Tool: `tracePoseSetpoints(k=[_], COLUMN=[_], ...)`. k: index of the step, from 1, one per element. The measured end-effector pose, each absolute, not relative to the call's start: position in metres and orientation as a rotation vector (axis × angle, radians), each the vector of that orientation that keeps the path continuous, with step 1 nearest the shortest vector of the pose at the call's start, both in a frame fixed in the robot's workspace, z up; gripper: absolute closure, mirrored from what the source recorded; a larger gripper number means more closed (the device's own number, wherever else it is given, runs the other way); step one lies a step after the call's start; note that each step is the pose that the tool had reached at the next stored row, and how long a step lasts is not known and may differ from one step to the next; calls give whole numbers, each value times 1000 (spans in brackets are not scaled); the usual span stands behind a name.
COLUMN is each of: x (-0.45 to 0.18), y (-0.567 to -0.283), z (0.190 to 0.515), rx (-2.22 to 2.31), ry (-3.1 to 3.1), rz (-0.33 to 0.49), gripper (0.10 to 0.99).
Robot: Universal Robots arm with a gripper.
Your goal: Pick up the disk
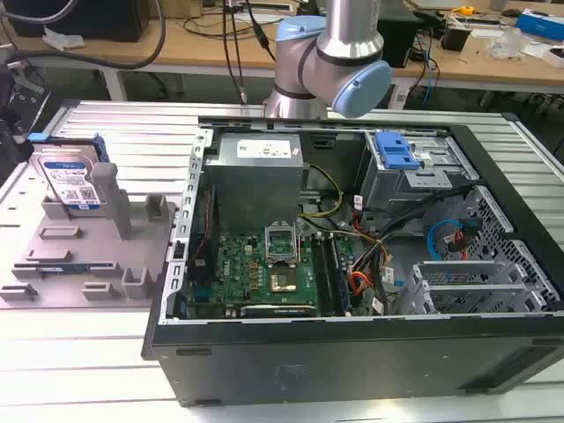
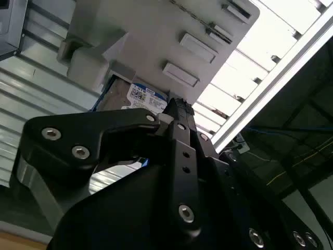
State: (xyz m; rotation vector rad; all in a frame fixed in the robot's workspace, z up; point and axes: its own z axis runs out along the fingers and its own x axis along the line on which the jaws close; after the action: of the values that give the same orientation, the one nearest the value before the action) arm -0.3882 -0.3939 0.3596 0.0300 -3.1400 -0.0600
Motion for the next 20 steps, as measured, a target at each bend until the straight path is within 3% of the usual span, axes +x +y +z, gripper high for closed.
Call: tracePoseSetpoints(k=[9, 20], x=[-388, -388], y=[-394, -394], z=[360, 358], rx=[75, 560], ry=[-3139, -3083], rz=[-60, -59], gripper=[980, 973])
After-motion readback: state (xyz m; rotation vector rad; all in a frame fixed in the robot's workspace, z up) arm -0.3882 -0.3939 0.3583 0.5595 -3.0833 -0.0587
